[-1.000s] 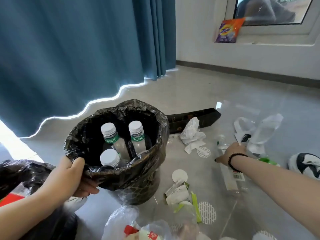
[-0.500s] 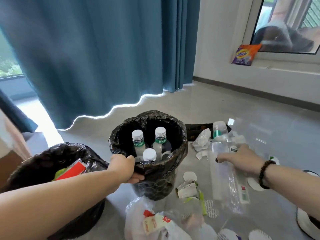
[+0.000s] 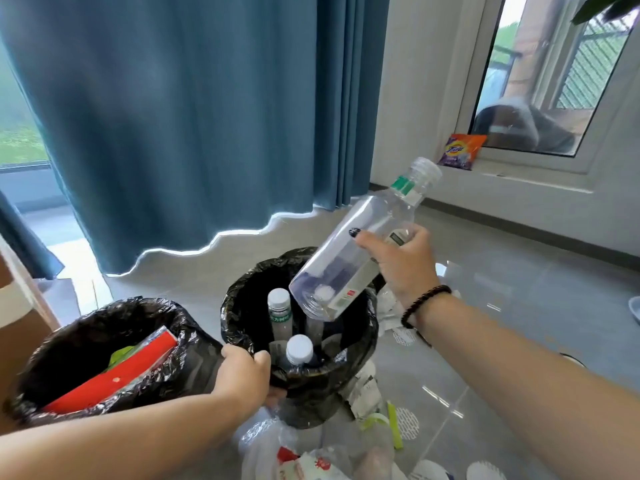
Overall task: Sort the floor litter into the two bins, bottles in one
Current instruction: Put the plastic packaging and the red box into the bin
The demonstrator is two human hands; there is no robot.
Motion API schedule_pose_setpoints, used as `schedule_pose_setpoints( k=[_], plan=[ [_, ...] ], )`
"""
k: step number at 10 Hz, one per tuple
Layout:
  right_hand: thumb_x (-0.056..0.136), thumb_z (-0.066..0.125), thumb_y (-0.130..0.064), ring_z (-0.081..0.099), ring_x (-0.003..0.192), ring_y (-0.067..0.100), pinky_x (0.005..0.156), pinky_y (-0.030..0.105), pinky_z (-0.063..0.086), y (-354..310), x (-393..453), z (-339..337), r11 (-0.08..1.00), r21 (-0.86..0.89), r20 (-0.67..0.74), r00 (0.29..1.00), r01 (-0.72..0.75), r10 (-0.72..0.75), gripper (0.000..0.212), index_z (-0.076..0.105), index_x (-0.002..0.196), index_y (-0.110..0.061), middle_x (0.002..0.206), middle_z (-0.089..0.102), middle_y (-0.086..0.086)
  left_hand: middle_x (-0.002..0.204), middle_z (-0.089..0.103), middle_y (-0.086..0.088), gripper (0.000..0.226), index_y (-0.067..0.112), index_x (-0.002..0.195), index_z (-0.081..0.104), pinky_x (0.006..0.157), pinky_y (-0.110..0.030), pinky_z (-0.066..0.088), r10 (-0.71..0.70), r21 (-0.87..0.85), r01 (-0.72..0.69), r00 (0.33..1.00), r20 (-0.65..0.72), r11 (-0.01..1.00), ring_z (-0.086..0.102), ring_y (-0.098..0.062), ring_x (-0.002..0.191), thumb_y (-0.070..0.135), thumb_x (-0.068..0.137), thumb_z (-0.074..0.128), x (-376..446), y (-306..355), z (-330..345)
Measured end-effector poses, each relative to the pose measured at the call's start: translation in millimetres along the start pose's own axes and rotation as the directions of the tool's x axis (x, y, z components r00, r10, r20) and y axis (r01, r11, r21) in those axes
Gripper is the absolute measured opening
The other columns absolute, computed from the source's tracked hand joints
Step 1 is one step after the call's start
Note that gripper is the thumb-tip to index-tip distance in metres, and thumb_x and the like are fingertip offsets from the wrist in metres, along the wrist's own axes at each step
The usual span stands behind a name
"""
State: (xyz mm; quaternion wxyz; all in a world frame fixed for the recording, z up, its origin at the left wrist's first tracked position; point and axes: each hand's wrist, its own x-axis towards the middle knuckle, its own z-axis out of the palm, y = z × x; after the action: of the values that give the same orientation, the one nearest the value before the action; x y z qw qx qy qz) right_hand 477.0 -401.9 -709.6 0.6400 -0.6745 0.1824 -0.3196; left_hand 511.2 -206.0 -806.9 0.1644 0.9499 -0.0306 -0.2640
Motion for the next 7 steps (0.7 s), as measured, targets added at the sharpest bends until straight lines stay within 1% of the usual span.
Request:
schedule_pose_setpoints(
  k=[1,2,3,4,5,6,7],
  plan=[
    [0.065,0.083,-0.027,0.054,0.102,0.008,0.09,0.023,0.046,11,-6,26,0.982,-0.092,-0.075,0.982,0.168,-0.175,0.069,0.039,0.118,-0.019,0.11,0.05,-0.01,0.068,0.03,0.005,0.045,0.054,0.101,0.043,0.09,-0.061,0.011,0.268,0.586,-0.052,0.919,-0.289,0.809,0.033,0.006,0.085,0.027,0.101,0.008,27,-38,7],
    [0.064,0.082,-0.027,0.051,0.106,0.009,0.094,0.021,0.043,26,-5,37,0.937,-0.191,-0.069,0.948,0.293,-0.311,0.074,0.037,0.123,-0.02,0.116,0.048,-0.006,0.059,0.039,0.022,0.052,0.039,0.094,0.044,0.031,-0.004,0.029,0.115,0.054,-0.101,0.874,-0.473,0.993,0.042,0.015,0.049,0.049,0.093,-0.007,22,-46,31],
    [0.063,0.083,-0.033,0.053,0.107,0.01,0.095,0.027,0.047,37,-7,40,0.91,-0.251,-0.03,0.937,0.33,-0.348,0.084,0.035,0.131,-0.021,0.122,0.049,-0.005,0.085,0.056,-0.008,0.031,0.014,0.129,0.035,0.049,-0.022,0.055,0.225,-0.406,-0.431,0.857,-0.464,0.806,0.064,-0.021,0.068,0.01,0.099,0.04,6,-48,31],
    [0.061,0.084,-0.035,0.056,0.106,0.015,0.092,0.033,0.051,47,-9,37,0.862,-0.322,0.079,0.918,0.392,-0.388,0.09,0.031,0.133,-0.028,0.125,0.047,-0.009,0.082,0.053,-0.005,0.032,0.009,0.127,0.034,0.043,-0.014,0.049,0.204,-0.525,-0.417,0.887,-0.415,0.742,0.06,-0.016,0.065,0.005,0.096,0.044,2,-42,23],
    [0.061,0.085,-0.031,0.051,0.11,0.006,0.095,0.022,0.045,61,-11,32,0.834,-0.371,0.195,0.912,0.409,-0.361,0.092,0.031,0.135,-0.026,0.128,0.044,-0.014,0.081,0.058,-0.011,0.017,0.015,0.105,0.033,0.052,-0.025,0.055,0.179,-0.5,-0.37,0.904,-0.389,0.783,0.061,-0.02,0.065,0.005,0.094,0.042,5,-43,22],
    [0.061,0.086,-0.025,0.047,0.109,-0.002,0.087,0.003,0.034,76,-9,30,0.828,-0.386,0.281,0.906,0.408,-0.316,0.087,0.032,0.129,-0.028,0.123,0.043,-0.014,0.084,0.063,-0.017,0.012,0.013,0.097,0.036,0.07,-0.045,0.058,0.176,-0.515,-0.346,0.92,-0.35,0.784,0.064,-0.034,0.079,0.004,0.09,0.04,4,-44,20],
    [0.061,0.084,-0.019,0.044,0.107,0.003,0.079,0.0,0.032,92,-4,28,0.773,-0.488,0.35,0.903,0.404,-0.251,0.079,0.03,0.117,-0.033,0.12,0.038,-0.008,0.085,0.063,-0.017,0.017,0.015,0.102,0.036,0.065,-0.036,0.059,0.221,-0.498,-0.375,0.914,-0.341,0.782,0.065,-0.03,0.081,0.004,0.09,0.041,0,-43,20]
  ],
)
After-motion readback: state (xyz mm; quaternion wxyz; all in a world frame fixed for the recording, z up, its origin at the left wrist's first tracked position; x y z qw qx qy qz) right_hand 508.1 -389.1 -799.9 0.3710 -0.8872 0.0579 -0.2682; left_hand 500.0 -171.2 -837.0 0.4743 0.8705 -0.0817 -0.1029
